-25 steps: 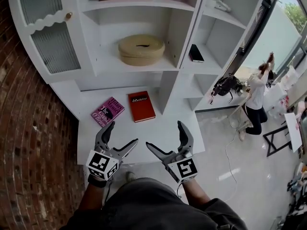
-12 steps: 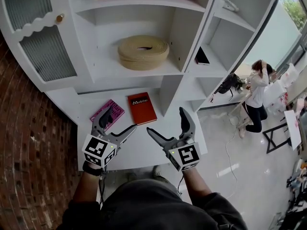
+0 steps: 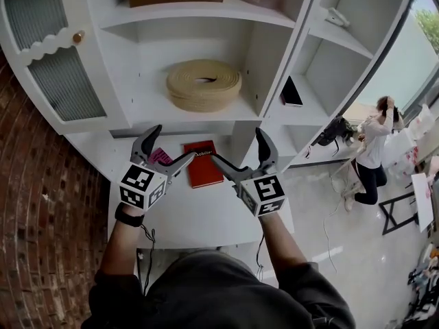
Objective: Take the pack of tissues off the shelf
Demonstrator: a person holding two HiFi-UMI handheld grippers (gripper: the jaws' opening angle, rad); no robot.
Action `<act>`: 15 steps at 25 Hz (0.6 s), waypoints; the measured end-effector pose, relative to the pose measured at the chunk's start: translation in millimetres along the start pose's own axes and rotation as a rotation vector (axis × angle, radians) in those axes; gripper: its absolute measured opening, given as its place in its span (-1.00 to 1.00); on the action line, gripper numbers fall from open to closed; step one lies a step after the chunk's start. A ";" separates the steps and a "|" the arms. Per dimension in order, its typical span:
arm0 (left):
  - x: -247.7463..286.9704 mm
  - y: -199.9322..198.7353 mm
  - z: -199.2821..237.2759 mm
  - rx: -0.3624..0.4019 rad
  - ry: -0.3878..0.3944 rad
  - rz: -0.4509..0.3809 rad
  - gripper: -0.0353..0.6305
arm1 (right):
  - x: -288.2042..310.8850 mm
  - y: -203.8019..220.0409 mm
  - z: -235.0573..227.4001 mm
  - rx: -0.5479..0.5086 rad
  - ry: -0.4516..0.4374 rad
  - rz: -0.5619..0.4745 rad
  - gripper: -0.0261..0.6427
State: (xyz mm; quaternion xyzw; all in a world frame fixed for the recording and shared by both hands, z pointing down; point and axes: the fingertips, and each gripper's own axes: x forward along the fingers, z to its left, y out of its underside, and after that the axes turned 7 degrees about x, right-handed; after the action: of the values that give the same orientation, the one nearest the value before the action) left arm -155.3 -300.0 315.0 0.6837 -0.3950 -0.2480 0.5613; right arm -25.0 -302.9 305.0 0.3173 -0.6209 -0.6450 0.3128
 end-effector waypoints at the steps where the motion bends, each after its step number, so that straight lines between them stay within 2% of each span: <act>1: 6.5 -1.7 4.8 0.001 -0.003 0.005 0.47 | 6.4 -1.4 -5.4 -0.003 -0.002 0.003 0.80; 8: 46.9 -9.3 40.1 0.023 -0.036 0.064 0.47 | 57.4 -7.0 -35.3 0.000 -0.026 0.031 0.80; 15: 74.0 -18.0 70.8 0.001 -0.053 0.097 0.47 | 96.9 -14.3 -51.5 0.020 -0.030 0.069 0.77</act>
State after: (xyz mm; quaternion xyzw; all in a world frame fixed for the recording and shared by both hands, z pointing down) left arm -164.1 -399.9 287.9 0.6571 -0.4424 -0.2384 0.5618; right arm -42.5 -410.7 287.3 0.2890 -0.6424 -0.6325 0.3222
